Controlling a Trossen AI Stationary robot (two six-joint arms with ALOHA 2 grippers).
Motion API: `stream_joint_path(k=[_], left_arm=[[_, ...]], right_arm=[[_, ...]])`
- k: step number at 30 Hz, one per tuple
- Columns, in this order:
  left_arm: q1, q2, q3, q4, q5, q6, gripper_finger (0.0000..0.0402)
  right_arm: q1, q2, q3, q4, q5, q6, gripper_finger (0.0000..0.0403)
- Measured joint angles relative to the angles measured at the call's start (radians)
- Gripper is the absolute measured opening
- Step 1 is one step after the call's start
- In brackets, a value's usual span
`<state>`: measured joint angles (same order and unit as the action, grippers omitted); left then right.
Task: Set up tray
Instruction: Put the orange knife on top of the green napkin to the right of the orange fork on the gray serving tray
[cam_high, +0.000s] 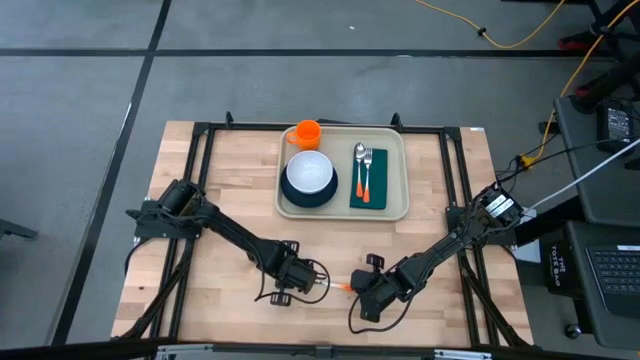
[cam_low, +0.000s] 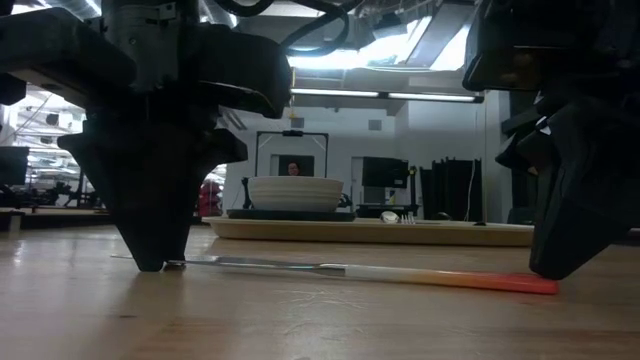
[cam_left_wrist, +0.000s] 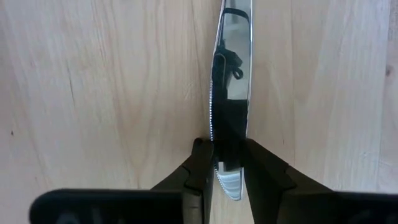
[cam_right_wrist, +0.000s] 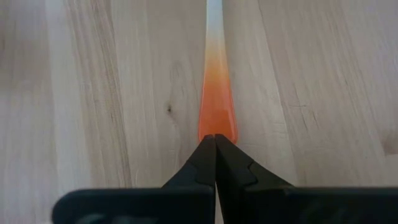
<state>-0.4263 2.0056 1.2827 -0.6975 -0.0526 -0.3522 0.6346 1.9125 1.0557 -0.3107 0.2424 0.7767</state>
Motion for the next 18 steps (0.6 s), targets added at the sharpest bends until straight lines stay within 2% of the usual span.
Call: stream_joint_path(k=[18], left_arm=[[0.003,-0.002,-0.001,0.0,0.026,0.007,0.0059]], right_arm=[[0.0,0.0,0.0,0.002,0.0,0.0,0.0003]])
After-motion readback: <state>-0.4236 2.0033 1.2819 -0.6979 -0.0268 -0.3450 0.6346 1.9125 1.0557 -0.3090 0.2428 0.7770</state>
